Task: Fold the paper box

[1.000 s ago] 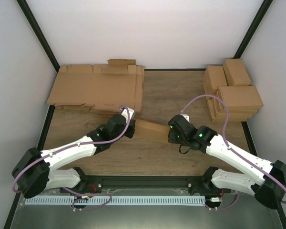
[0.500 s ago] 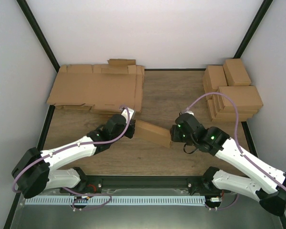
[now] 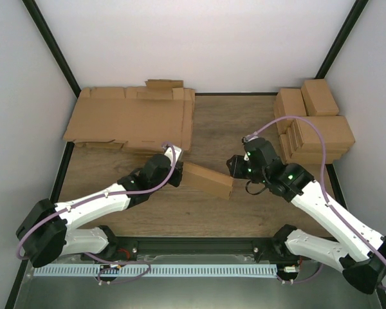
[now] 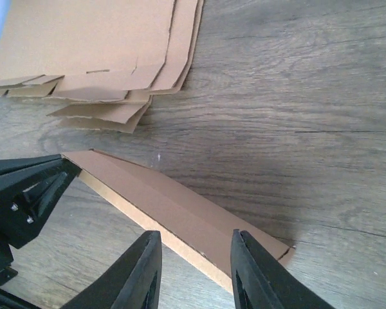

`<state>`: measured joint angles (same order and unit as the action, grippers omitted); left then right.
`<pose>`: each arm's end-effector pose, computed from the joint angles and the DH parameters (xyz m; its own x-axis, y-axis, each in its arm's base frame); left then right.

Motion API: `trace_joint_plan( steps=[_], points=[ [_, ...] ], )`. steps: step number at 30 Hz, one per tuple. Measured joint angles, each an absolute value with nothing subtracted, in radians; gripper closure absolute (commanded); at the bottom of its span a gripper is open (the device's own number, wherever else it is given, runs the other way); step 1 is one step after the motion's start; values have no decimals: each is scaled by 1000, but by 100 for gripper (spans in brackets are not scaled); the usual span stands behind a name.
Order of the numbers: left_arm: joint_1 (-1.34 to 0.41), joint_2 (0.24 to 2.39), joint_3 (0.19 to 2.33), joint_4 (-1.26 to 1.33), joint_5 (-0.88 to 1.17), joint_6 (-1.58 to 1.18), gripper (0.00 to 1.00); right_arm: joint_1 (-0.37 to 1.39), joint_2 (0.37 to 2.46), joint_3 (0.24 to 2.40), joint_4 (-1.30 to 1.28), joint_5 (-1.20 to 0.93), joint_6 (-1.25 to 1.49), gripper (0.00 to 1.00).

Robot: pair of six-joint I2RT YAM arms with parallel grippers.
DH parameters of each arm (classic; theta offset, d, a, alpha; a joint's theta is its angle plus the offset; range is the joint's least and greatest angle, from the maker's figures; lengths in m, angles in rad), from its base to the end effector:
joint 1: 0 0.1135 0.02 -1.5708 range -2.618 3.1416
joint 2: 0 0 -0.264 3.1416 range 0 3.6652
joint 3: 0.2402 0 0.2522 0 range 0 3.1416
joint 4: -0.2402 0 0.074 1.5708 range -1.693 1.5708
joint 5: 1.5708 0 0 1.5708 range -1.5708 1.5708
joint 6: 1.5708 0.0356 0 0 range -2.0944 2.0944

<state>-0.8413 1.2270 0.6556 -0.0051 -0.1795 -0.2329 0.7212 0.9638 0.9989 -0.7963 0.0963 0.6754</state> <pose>0.1786 -0.1903 0.2206 -0.4998 0.2183 -0.8382 0.5328 0.8404 -0.0988 0.1460 0.1238 0.3234 -0.7825 0.1407 -0.6065 -0.1482 0.9040 0.4009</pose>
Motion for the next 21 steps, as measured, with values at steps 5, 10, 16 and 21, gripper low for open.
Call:
trace_joint_plan(
  steps=[5,10,16,21],
  points=[
    [-846,1230,661,-12,-186,-233,96,676,963,915,-693,12,673,69],
    [-853,1238,669,-18,-201,-232,96,675,958,796,-649,-31,682,70],
    [-858,1246,676,-20,-212,-231,96,673,883,704,-566,-71,693,70],
    [-865,1257,683,-19,-228,-231,96,671,854,670,-528,-74,695,67]
  ],
)
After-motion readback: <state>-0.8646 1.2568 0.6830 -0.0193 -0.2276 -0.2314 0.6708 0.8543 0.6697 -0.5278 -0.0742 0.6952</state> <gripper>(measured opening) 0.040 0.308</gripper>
